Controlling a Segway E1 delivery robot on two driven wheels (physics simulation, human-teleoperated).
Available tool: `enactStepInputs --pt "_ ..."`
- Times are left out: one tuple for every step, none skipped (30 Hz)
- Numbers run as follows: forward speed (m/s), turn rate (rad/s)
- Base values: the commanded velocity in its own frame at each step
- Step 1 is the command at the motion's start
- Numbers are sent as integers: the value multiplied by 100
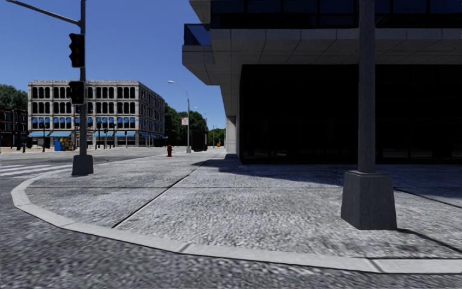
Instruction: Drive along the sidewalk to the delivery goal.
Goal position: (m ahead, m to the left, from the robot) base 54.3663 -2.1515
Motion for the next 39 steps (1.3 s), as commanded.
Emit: enactStepInputs --pt "200 0" --pt "200 0" --pt "200 0" --pt "200 0" --pt "200 0" --pt "200 0" --pt "200 0" --pt "178 0" --pt "154 0" --pt "140 0" --pt "137 0" --pt "137 0" --pt "136 0" --pt "136 0" --pt "136 0" --pt "136 0" --pt "136 0" --pt "136 0" --pt "137 0" --pt "137 0" --pt "139 0" --pt "141 0" --pt "141 0" --pt "141 0" --pt "141 0" --pt "141 0" --pt "141 0" --pt "141 0" --pt "141 0" --pt "141 0" --pt "141 0" --pt "141 0" --pt "141 0" --pt "141 0" --pt "141 0" --pt "141 0" --pt "141 0" --pt "141 0" --pt "141 0"
